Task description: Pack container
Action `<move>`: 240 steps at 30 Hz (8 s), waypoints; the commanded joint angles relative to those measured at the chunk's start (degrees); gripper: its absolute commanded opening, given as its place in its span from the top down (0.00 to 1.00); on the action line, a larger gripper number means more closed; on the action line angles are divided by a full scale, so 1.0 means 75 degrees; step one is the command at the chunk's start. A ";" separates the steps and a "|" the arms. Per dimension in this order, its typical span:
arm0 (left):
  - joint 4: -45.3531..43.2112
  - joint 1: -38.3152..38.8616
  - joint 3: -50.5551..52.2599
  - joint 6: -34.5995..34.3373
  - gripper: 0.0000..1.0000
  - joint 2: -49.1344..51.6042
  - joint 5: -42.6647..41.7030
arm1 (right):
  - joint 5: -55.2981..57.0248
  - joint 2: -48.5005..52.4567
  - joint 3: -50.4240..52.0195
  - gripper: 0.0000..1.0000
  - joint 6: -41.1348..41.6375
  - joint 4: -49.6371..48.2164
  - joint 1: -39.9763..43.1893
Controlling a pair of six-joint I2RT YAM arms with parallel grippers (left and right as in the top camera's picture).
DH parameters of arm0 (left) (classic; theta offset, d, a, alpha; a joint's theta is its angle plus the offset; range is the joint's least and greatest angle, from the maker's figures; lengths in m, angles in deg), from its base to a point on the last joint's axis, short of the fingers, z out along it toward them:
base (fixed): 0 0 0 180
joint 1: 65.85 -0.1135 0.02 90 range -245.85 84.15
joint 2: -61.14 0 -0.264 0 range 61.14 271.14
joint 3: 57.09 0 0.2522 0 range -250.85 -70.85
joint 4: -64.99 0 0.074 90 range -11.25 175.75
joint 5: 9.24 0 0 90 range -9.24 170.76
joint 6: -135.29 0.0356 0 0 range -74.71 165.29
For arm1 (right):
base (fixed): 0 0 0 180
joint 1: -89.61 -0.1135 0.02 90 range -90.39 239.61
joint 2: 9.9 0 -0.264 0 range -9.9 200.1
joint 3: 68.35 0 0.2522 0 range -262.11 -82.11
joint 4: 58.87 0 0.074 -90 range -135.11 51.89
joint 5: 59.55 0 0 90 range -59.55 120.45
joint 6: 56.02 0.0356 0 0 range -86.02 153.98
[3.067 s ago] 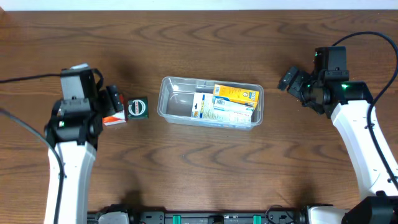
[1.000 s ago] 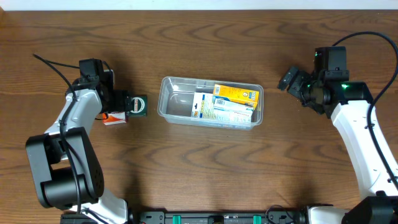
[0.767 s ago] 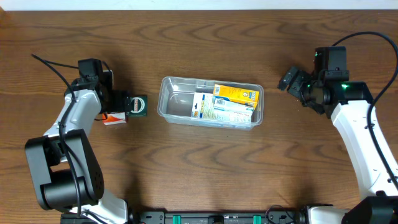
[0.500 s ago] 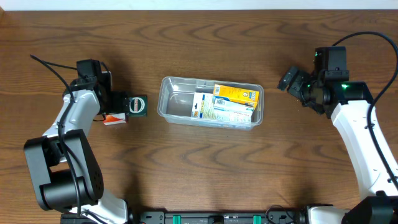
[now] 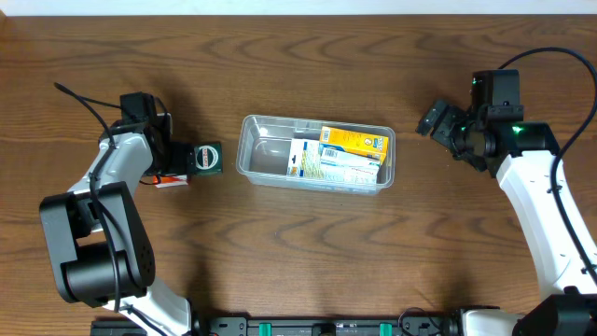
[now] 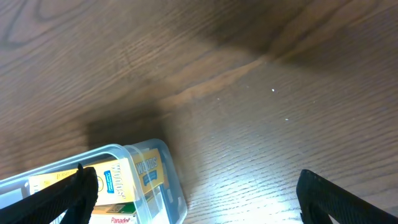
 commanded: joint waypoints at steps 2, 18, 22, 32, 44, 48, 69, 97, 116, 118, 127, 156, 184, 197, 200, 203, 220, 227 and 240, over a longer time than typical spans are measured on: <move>0.0050 -0.0044 -0.0023 0.0055 0.12 0.0178 0.0070 | -0.0003 -0.0137 -0.0050 0.01 0.0105 0.0009 0.0038; 0.0265 -0.0041 -0.0032 0.0050 0.40 -0.0487 0.0000 | -0.0003 -0.0137 -0.0050 0.01 0.0105 0.0009 0.0038; 0.0405 -0.0032 -0.0032 -0.0015 0.40 -0.0848 0.0000 | -0.0003 -0.0137 -0.0050 0.01 0.0105 0.0009 0.0038; 0.0656 0.0726 -0.0032 -0.0300 0.39 -0.2728 -0.0985 | -0.0003 -0.0137 -0.0050 0.01 0.0105 0.0009 0.0038; 0.0425 0.3238 -0.0032 -0.1139 0.39 -0.4167 -0.1029 | -0.0003 -0.0137 -0.0050 0.01 0.0105 0.0009 0.0038; 0.0265 0.3777 -0.0029 -0.1174 0.39 -0.3899 -0.0968 | -0.0003 -0.0137 -0.0050 0.01 0.0105 0.0009 0.0038; -0.0169 0.3931 -0.0067 -0.2661 0.21 -0.2428 -0.0976 | -0.0003 -0.0137 -0.0050 0.01 0.0105 0.0009 0.0038; 0.0612 0.1137 -0.0117 -0.1233 0.13 -0.1189 -0.0863 | -0.0003 -0.0137 -0.0050 0.01 0.0105 0.0009 0.0038; -0.0125 0.1137 -0.0117 -0.0545 0.16 0.0603 -0.1061 | -0.0003 -0.0137 -0.0050 0.01 0.0105 0.0009 0.0038; -0.0105 0.1137 -0.0117 -0.0554 0.27 0.0635 -0.1061 | -0.0003 -0.0137 -0.0050 0.01 0.0105 0.0009 0.0038; 0.0187 0.1137 -0.0119 -0.0580 0.33 -0.0157 -0.1043 | -0.0003 -0.0137 -0.0050 0.01 0.0105 0.0009 0.0038; 0.0318 0.3917 -0.0117 -0.2244 0.40 -0.2926 -0.1282 | -0.0003 -0.0137 -0.0050 0.01 0.0105 0.0009 0.0038; 0.1705 0.3316 -0.0469 -0.2684 0.02 -0.4526 0.0149 | -0.0003 -0.0137 -0.0050 0.01 0.0105 0.0009 0.0038; 0.1982 0.3244 -0.0469 -0.2678 0.02 -0.7032 0.0157 | -0.0003 -0.0137 -0.0050 0.01 0.0105 0.0009 0.0038; 0.2416 0.3244 -0.0469 -0.2675 0.02 -0.7341 0.0163 | -0.0003 -0.0137 -0.0050 0.01 0.0105 0.0009 0.0038; 0.2681 0.3244 -0.0469 -0.2401 0.02 -0.7560 0.0478 | -0.0003 -0.0137 -0.0050 0.01 0.0105 0.0009 0.0038; 0.2020 0.2433 0.0825 -0.1609 0.02 -0.8921 0.1125 | -0.0003 -0.0137 -0.0050 0.01 0.0105 0.0009 0.0038; 0.1049 0.1740 0.2865 -0.1609 0.02 -1.0506 0.1029 | -0.0003 -0.0137 -0.0050 0.01 0.0105 0.0009 0.0038; 0.0554 0.1673 0.5418 -0.1641 0.02 -1.2342 0.0597 | -0.0003 -0.0137 -0.0050 0.01 0.0105 0.0009 0.0038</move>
